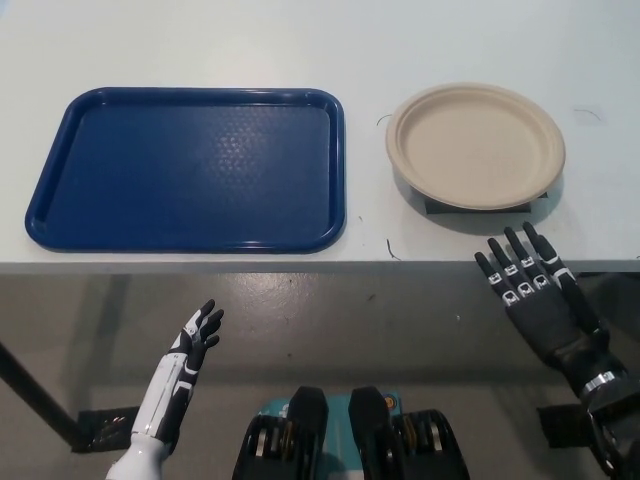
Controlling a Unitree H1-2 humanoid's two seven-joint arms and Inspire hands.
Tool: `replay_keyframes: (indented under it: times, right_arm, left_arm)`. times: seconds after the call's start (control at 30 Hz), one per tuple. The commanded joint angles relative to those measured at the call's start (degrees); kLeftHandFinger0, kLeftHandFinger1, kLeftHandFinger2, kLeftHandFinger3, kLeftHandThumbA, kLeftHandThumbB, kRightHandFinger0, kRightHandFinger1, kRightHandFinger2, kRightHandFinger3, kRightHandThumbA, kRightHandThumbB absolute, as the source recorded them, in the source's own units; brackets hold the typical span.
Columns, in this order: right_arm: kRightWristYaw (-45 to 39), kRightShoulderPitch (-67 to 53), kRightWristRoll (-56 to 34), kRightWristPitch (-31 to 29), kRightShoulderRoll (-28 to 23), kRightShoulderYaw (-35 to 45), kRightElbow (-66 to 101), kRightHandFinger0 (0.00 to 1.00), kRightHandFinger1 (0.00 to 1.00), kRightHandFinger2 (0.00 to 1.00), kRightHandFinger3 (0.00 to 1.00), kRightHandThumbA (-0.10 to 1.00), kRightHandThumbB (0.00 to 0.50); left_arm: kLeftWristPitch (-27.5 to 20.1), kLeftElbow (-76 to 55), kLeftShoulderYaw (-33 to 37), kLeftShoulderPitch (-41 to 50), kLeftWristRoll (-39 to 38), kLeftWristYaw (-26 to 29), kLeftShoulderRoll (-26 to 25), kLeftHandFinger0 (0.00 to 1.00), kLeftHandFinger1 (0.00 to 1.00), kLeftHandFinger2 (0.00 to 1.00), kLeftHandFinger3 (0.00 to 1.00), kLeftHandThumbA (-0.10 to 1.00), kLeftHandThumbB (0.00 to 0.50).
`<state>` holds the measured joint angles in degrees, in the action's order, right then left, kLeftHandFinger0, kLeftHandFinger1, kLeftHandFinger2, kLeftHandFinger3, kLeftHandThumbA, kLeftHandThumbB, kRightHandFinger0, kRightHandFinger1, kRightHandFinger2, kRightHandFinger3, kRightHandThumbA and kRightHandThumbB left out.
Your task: Use the right hand to pick up a plate from a leveled surface and place it into a tray on the left side
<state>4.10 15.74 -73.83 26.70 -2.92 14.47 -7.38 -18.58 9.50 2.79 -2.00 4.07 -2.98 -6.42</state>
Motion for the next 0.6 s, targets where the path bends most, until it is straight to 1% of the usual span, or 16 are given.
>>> replay_keyframes:
  times: [0.0,0.13,0.23,0.33,0.47,0.57]
  right_arm:
    - [0.18,3.04,0.60,0.23,0.46,0.76,0.05,1.00,1.00,1.00,1.00,1.00,0.361]
    - [-0.64,3.84,1.22,0.23,0.53,0.93,-1.11,1.00,1.00,1.00,1.00,1.00,0.358]
    - [-0.77,5.01,1.77,0.23,0.81,1.28,-2.54,1.00,1.00,1.00,1.00,1.00,0.359]
    - [-0.61,6.09,2.26,0.22,1.12,1.80,-3.99,1.00,1.00,1.00,1.00,1.00,0.358]
    - [-0.41,7.21,3.16,0.15,1.49,2.42,-5.14,1.00,1.00,1.00,1.00,1.00,0.356]
    - [-0.91,8.08,4.08,-0.04,1.56,2.70,-6.53,1.00,1.00,1.00,1.00,1.00,0.364]
  left_arm:
    - [-2.35,-1.47,-0.35,-0.89,-0.16,-0.09,-0.54,1.00,1.00,1.00,1.00,1.00,0.116]
    - [-1.82,-2.03,-0.32,-0.79,-0.19,-0.13,-0.47,1.00,1.00,1.00,1.00,1.00,0.125]
    - [-2.47,-1.34,-0.42,-0.97,-0.41,-0.10,-0.50,1.00,1.00,1.00,1.00,1.00,0.111]
    - [-2.61,-1.17,-0.41,-1.01,-0.34,-0.14,-0.61,1.00,1.00,1.00,1.00,1.00,0.122]
    - [-2.53,-1.48,-0.32,-1.08,-0.14,-0.18,-0.69,1.00,1.00,1.00,1.00,1.00,0.112]
    - [-2.63,-1.34,-0.35,-1.12,-0.28,-0.19,-0.64,1.00,1.00,1.00,1.00,1.00,0.103]
